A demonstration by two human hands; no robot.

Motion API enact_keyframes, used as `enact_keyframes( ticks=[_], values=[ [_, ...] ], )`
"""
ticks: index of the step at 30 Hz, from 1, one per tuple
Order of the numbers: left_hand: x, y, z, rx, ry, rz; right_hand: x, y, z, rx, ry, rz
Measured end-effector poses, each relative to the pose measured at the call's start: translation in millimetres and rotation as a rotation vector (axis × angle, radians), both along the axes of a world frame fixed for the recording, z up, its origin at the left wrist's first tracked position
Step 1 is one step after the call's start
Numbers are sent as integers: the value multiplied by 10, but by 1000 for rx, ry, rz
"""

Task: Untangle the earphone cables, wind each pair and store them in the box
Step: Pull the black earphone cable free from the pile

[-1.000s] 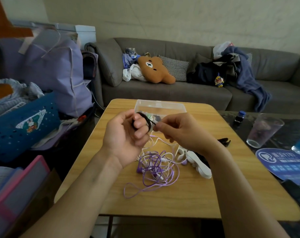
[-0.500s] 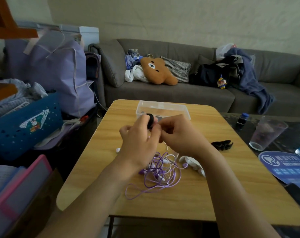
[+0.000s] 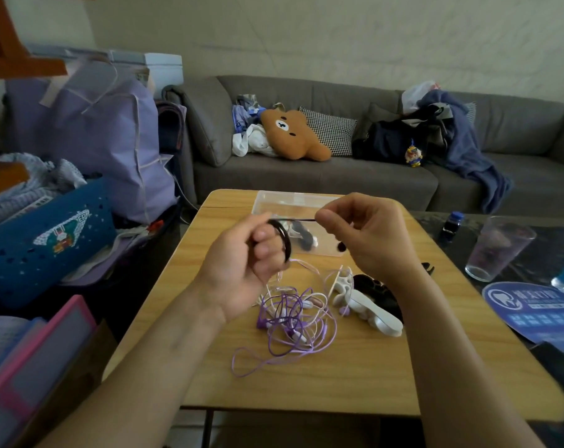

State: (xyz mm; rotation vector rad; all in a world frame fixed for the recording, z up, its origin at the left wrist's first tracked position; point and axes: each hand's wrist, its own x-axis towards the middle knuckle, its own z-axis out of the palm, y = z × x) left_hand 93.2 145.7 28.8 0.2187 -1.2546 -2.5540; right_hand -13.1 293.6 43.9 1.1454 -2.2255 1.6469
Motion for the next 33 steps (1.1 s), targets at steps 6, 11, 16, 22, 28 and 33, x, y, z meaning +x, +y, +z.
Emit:
enact_keyframes(
  ticks=[6, 11, 16, 22, 28, 33],
  values=[
    [22, -158, 17, 264, 209, 38, 69, -59, -1, 153, -39, 45],
    [17, -173, -5, 135, 174, 102, 169, -213, -83, 319, -68, 116],
    [-36, -72, -111, -541, 60, 385, 258, -306, -61, 504, 29, 145],
    [-30, -4, -280, -1058, 30, 343, 270, -271, 22, 190, 19, 169],
    [-5, 46, -249, -1118, -4, 165, 223, -119, -2, 162, -66, 90],
    [8, 22, -207, -842, -80, -22, 194, -115, -28, 239, -90, 120]
  ],
)
